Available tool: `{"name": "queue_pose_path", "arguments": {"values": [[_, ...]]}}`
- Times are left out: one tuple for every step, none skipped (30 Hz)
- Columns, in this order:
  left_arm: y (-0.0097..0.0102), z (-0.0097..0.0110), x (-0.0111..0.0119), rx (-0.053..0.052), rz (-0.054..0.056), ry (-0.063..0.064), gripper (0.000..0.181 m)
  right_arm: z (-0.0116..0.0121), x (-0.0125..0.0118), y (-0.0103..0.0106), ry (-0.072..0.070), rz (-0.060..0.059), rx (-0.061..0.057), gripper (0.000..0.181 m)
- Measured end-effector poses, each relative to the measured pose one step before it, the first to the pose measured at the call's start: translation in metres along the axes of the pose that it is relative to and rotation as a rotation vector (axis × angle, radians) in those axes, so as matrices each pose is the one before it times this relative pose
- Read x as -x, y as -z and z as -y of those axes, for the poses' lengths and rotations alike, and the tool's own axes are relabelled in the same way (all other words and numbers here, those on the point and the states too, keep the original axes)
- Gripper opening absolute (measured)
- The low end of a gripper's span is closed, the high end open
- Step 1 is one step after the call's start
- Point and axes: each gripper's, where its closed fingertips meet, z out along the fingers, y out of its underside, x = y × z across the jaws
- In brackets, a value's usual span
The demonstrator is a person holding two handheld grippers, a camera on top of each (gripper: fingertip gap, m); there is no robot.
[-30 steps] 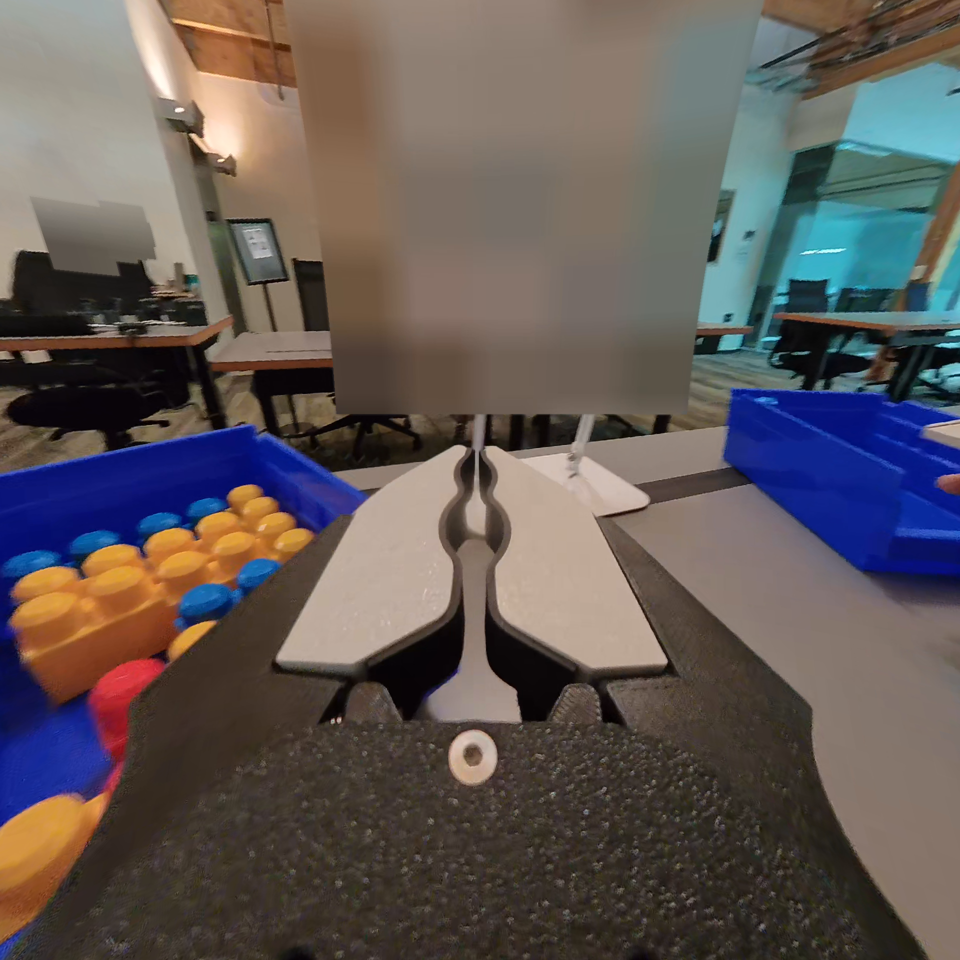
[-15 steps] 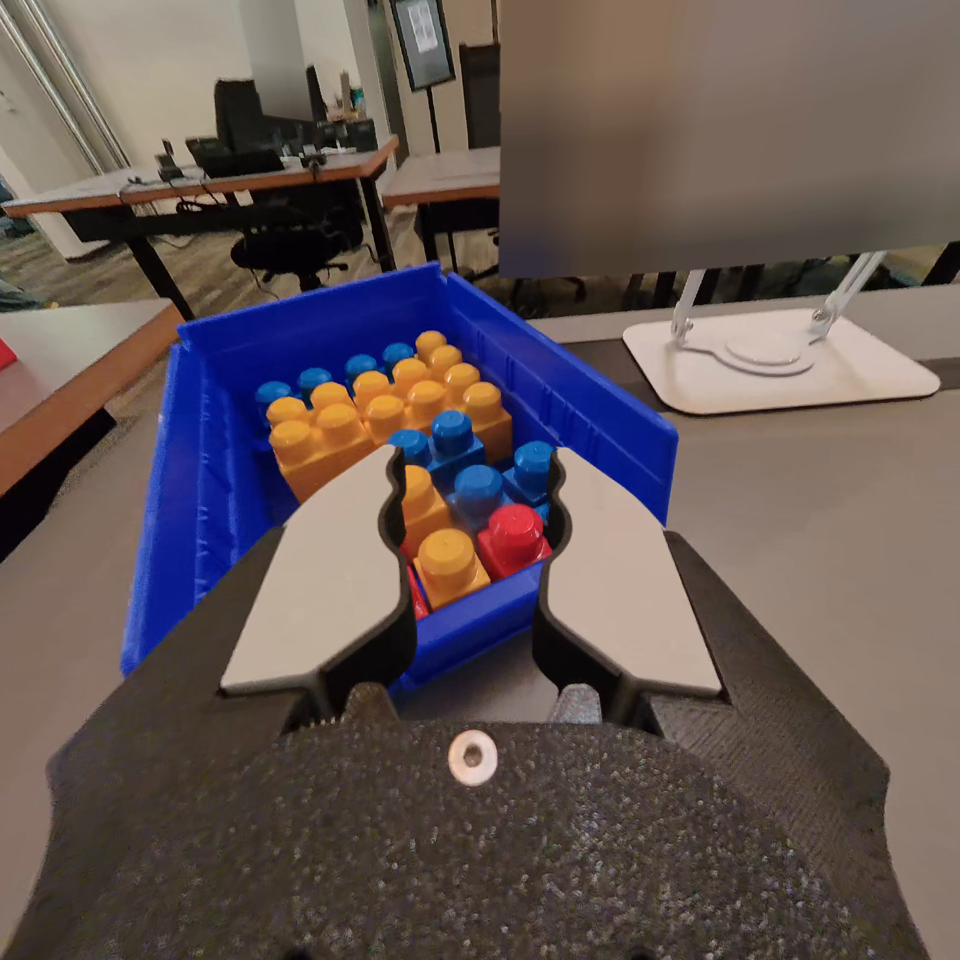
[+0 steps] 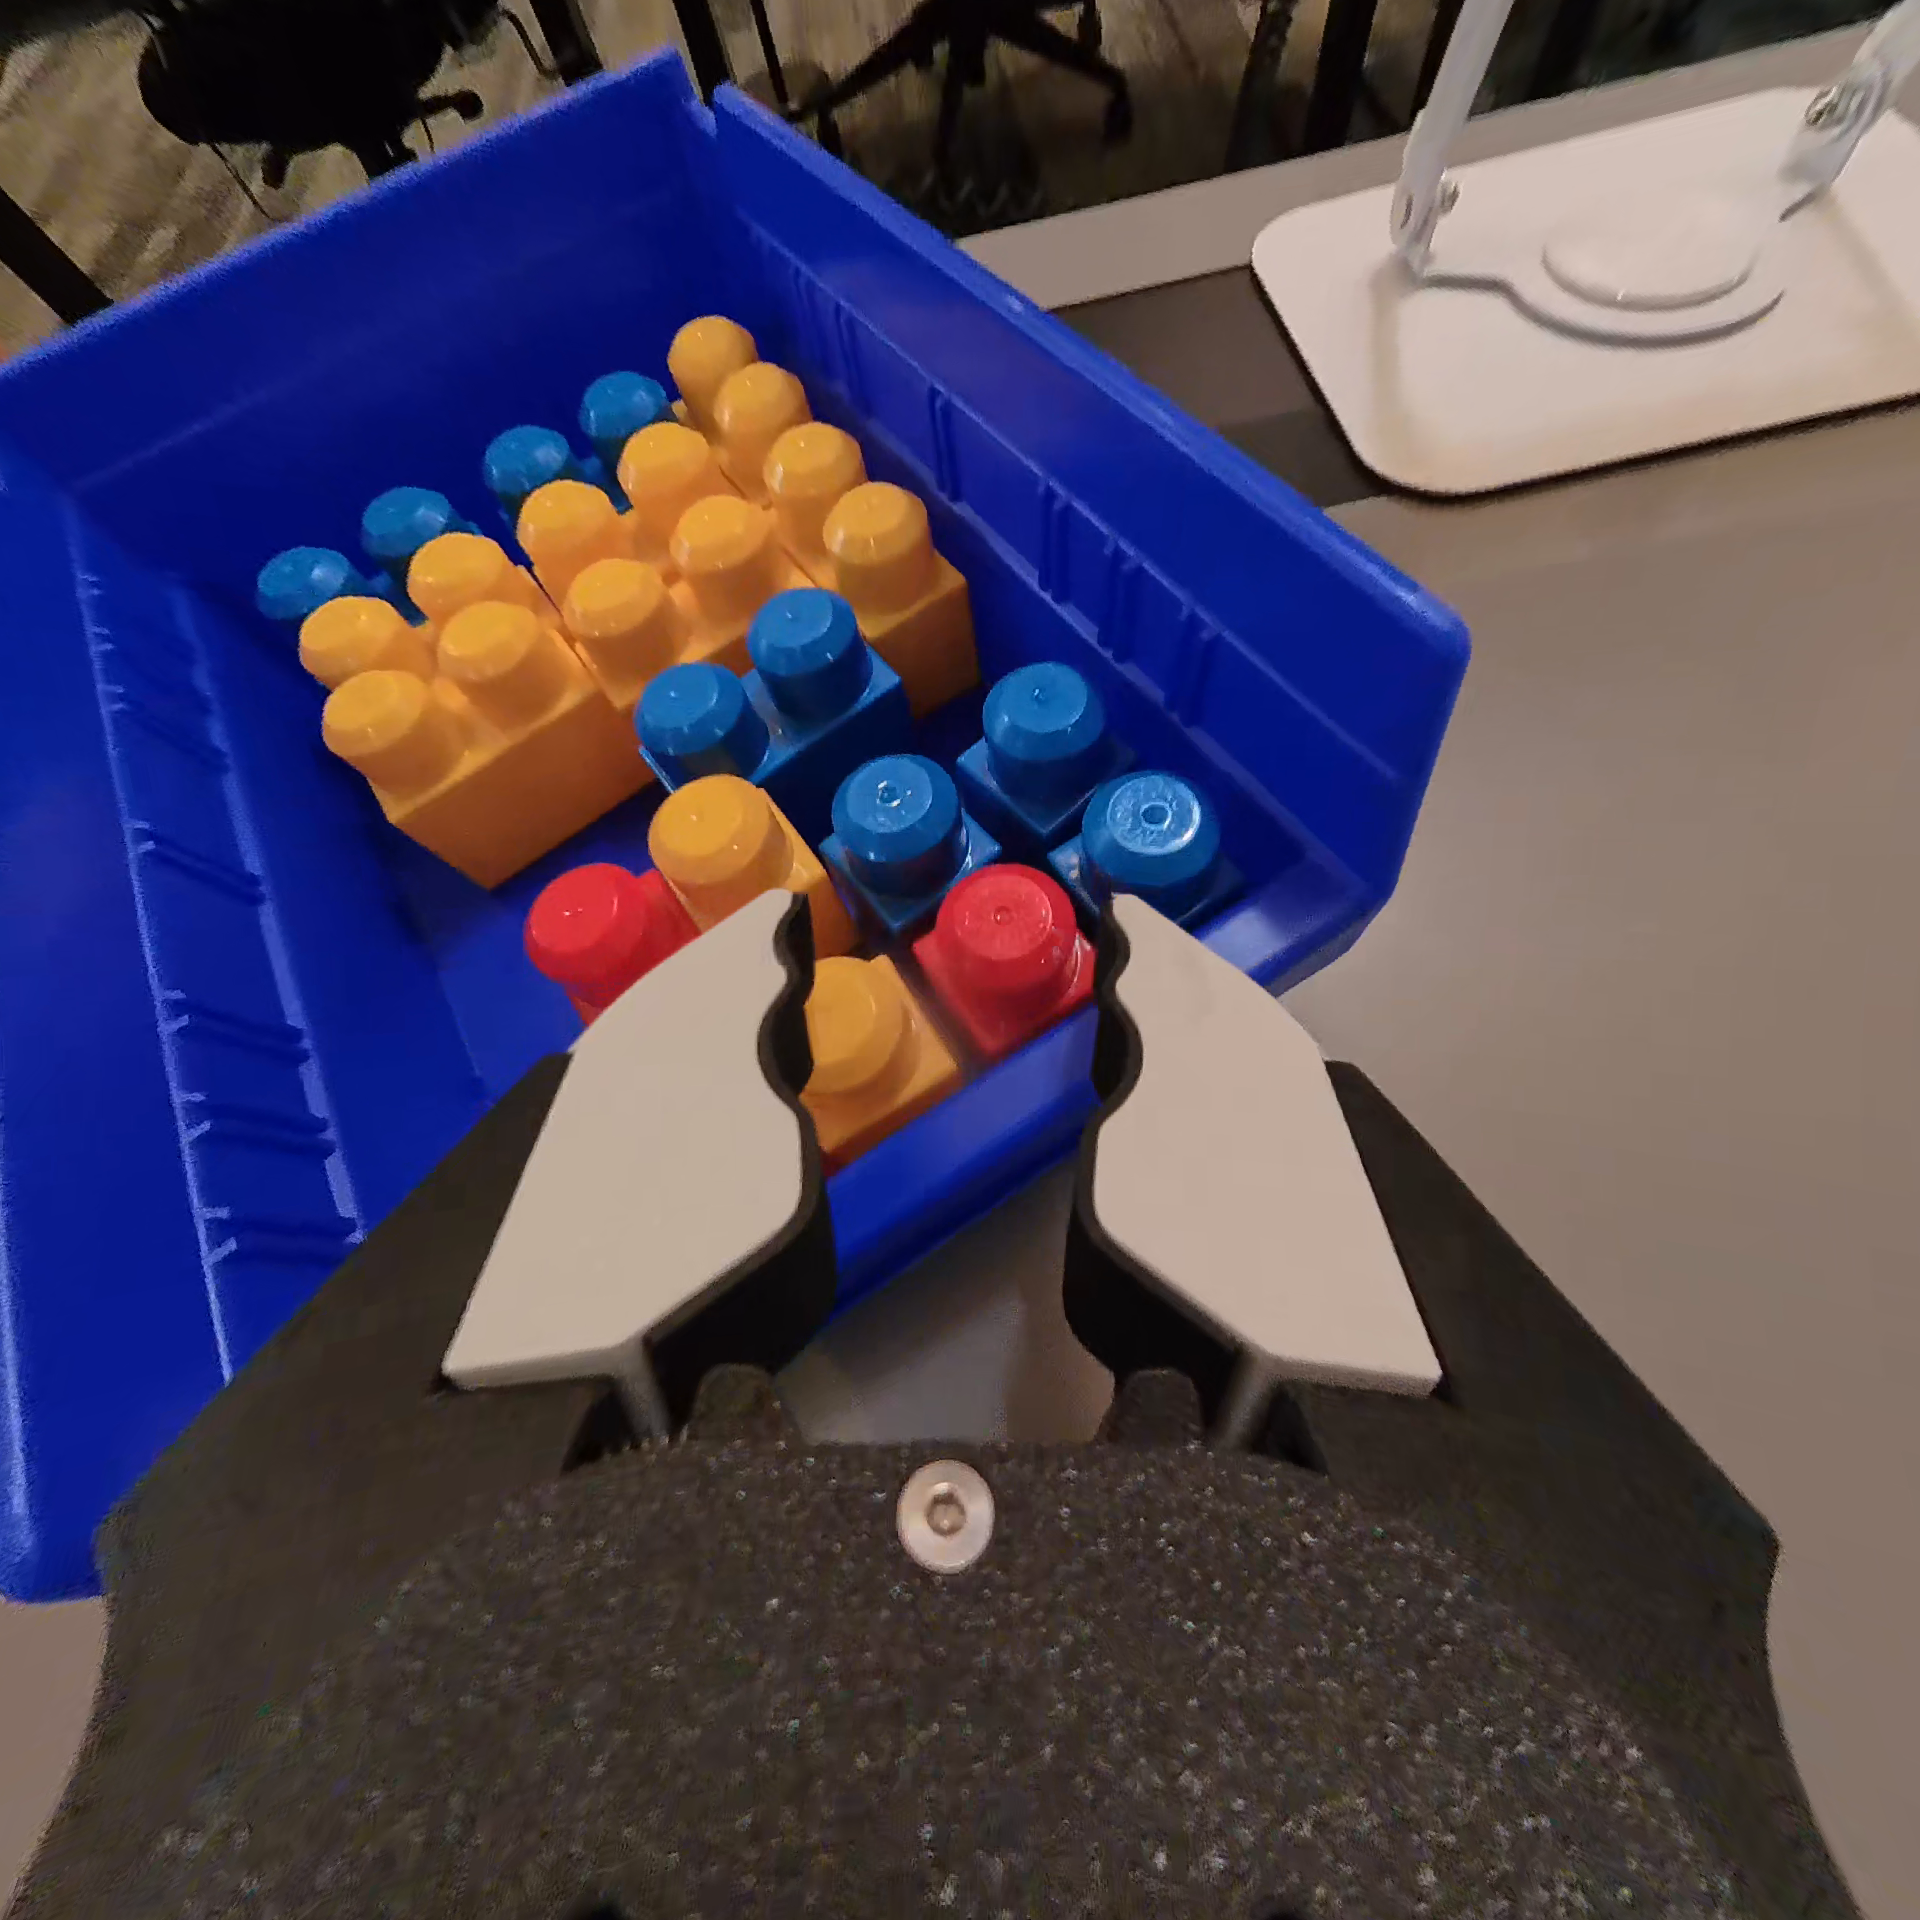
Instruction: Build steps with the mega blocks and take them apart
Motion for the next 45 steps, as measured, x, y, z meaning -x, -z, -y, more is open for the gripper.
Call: {"name": "queue_pose_path", "arguments": {"values": [[-0.00086,-0.00237,0.00095,0.0156,0.0001,-0.0061,0.052,0.00042,0.00114,-0.00001,-0.0015,0.0052,-0.0009,0.0],[-0.00043,-0.00176,0.00161,0.0117,0.0031,-0.0057,0.052,0.00022,0.00118,-0.00006,0.001,0.0054,-0.0001,0.0],[-0.00028,-0.00121,0.00183,0.008,0.0042,-0.0059,0.052,-0.00048,0.00127,-0.0003,0.0032,0.0061,0.0042,0.0],[-0.00026,-0.00057,0.00204,0.0053,0.0045,-0.0046,0.052,-0.0011,0.00124,-0.00043,0.0028,0.005,0.0069,0.0],[-0.00057,-0.00011,0.0021,0.0046,0.0036,-0.0029,0.052,-0.00076,0.00109,-0.00032,0.0006,0.0044,0.0041,0.0],[-0.00081,0.00009,0.00251,0.0068,0.0051,-0.003,0.052,-0.00071,0.00139,-0.0004,-0.0009,0.007,0.0029,0.001],[-0.00043,0.00039,0.00364,0.0096,0.0128,-0.0064,0.051,-0.00096,0.00127,-0.00053,-0.0003,0.0064,0.0059,0.001],[-0.00018,0.00107,0.00533,0.0105,0.0206,-0.0099,0.051,-0.0008,0.00059,-0.00028,0.0019,0.0025,0.0044,0.001],[0.00068,0.00208,0.00618,0.007,0.0229,-0.0107,0.05,-0.00044,0.00033,-0.00001,0.0018,0.0009,0.002,0.001],[0.00153,0.00324,0.0069,0.002,0.0228,-0.0062,0.05,-0.00037,0.00022,0.00018,-0.001,0.0033,0.002,0.001],[0.00218,0.00441,0.00677,-0.0048,0.0175,0.0006,0.05,-0.00054,-0.00004,0.00008,-0.0038,0.0033,0.0034,0.001],[0.0023,0.00528,0.00592,-0.0082,0.008,0.007,0.049,-0.00039,-0.00031,0.00004,-0.0051,0.0023,0.003,0.001],[0.0011,0.00488,0.00487,-0.0012,-0.0005,0.0103,0.049,-0.00038,-0.00039,-0.00005,-0.0063,0.0027,0.0023,0.001],[-0.00031,0.00416,0.00357,0.0093,-0.009,0.0054,0.049,-0.00048,-0.00011,-0.00034,-0.0069,0.0039,0.0027,0.001],[-0.0018,0.00353,0.00235,0.0199,-0.0139,-0.0028,0.049,-0.00071,0.00028,-0.0006,-0.0061,0.0045,0.0041,0.001],[-0.00341,0.00311,0.0021,0.0269,-0.0123,-0.0102,0.049,-0.001,0.00041,-0.00079,-0.0028,0.0038,0.0042,0.001],[-0.00492,0.00366,0.0026,0.0232,-0.0062,-0.0147,0.049,-0.00117,0.00072,-0.00096,0.0009,0.0032,0.0058,0.001],[-0.00637,0.00364,0.00209,0.0211,-0.0083,-0.0191,0.049,-0.00133,0.001,-0.00083,0.0036,0.0034,0.007,0.001],[-0.00781,0.00127,0.0014,0.035,-0.0128,-0.0177,0.05,-0.00103,0.00113,-0.00057,0.0048,0.0034,0.0051,0.001],[-0.00862,-0.00061,0.00035,0.0464,-0.0194,-0.0153,0.051,-0.0007,0.00094,-0.00022,0.0055,0.0027,0.0036,0.001],[-0.00851,0.00005,-0.00113,0.0383,-0.0276,-0.0179,0.051,-0.00046,0.00052,0.00022,0.0056,0.0009,0.0027,0.001],[-0.00791,-0.0003,-0.00075,0.0345,-0.023,-0.0115,0.051,-0.00009,0.00024,0.00051,0.0037,0.0011,0.0017,0.001],[-0.00768,-0.00241,-0.00111,0.0436,-0.0235,0.001,0.051,0.0001,-0.00043,0.00066,-0.0006,0.0009,0.0007,0.001],[-0.00734,-0.00371,-0.00289,0.0486,-0.0331,0.011,0.052,0.00008,-0.00067,0.00056,-0.0041,0.0007,0.0002,0.001],[-0.00657,-0.00356,-0.00077,0.0416,-0.015,0.0169,0.05,-0.00008,-0.00124,0.00039,-0.0047,-0.0011,0.0001,0.001],[-0.00542,-0.00272,0.00289,0.031,0.0146,0.007,0.047,-0.00034,-0.00156,0.0002,-0.0039,-0.0033,0.0009,0.001],[-0.00377,-0.0013,0.0021,0.0162,0.0141,-0.0054,0.041,-0.00033,-0.00127,-0.00004,-0.0038,-0.0022,0.0012,0.001],[-0.00146,0.00176,0.00032,-0.0058,0.0032,0.0002,0.031,-0.00062,-0.00071,-0.00025,-0.0043,0.0005,0.0023,0.001],[-0.00023,0.00239,0.00081,-0.0112,0.0065,0.0003,0.029,-0.00066,-0.00025,-0.00035,-0.004,0.0018,0.0027,0.001],[0.00023,0.00143,0.00093,-0.0085,0.0094,-0.0081,0.029,-0.00062,0.00027,-0.00048,-0.0018,0.0026,0.0026,0.001],[0.00091,0.00091,0.00048,-0.0097,0.0095,-0.0113,0.029,-0.00066,0.00046,-0.00045,0.0018,0.0017,0.0028,0.001],[0.00194,0.00075,0.00116,-0.0117,0.0146,-0.0093,0.029,-0.00052,0.00054,-0.0003,0.0044,0.0001,0.0022,0.001],[0.00385,0.00139,0.0016,-0.0173,0.0177,-0.0067,0.029,-0.00002,0.00062,-0.00002,0.0066,0.0001,0.0001,0.001],[0.00557,0.00261,0.00176,-0.0269,0.0187,-0.0055,0.028,0.00067,0.0008,0.00028,0.0093,0.0005,-0.0027,0.001],[0.00779,0.00393,0.00194,-0.035,0.0219,-0.0077,0.028,0.00112,0.00137,0.00035,0.0112,0.0027,-0.0057,0.001],[0.00984,0.00517,0.00204,-0.0396,0.0276,-0.013,0.029,0.0014,0.00182,0.00042,0.012,0.0042,-0.0062,0.001],[0.0116,0.00624,0.00163,-0.0405,0.0311,-0.0209,0.029,0.00118,0.00227,0.00022,0.0122,0.0059,-0.0055,0.001],[0.01293,0.00728,0.00095,-0.0411,0.0363,-0.0307,0.028,0.00109,0.00308,0.00011,0.0117,0.0108,-0.0061,0.002],[0.01378,0.00819,-0.00049,-0.0419,0.0381,-0.041,0.028,0.00079,0.00385,-0.00003,0.01,0.0145,-0.0039,0.002],[0.01414,0.00898,-0.00364,-0.0408,0.026,-0.0484,0.028,0.00088,0.00525,-0.00026,0.0081,0.0229,-0.0024,0.002],[0.01407,0.00992,-0.00759,-0.0414,0.0066,-0.0459,0.028,0.00156,0.00726,-0.00013,0.0074,0.0351,-0.0055,0.002],[0.01365,0.01046,-0.01123,-0.0398,-0.0122,-0.0358,0.028,0.00253,0.00696,0.00011,0.0082,0.0279,-0.0092,0.003],[0.01231,0.01024,-0.01457,-0.0349,-0.029,-0.0266,0.028,0.00306,0.00749,0.00028,0.0135,0.0284,-0.0099,0.004],[0.01087,0.00998,-0.01786,-0.0324,-0.0431,-0.0203,0.028,0.00309,0.00877,0.0001,0.0197,0.032,-0.0088,0.006],[0.00901,0.00984,-0.02065,-0.0323,-0.0537,-0.0156,0.028,0.00248,0.00836,-0.00022,0.0212,0.0268,-0.0032,0.008]]}}
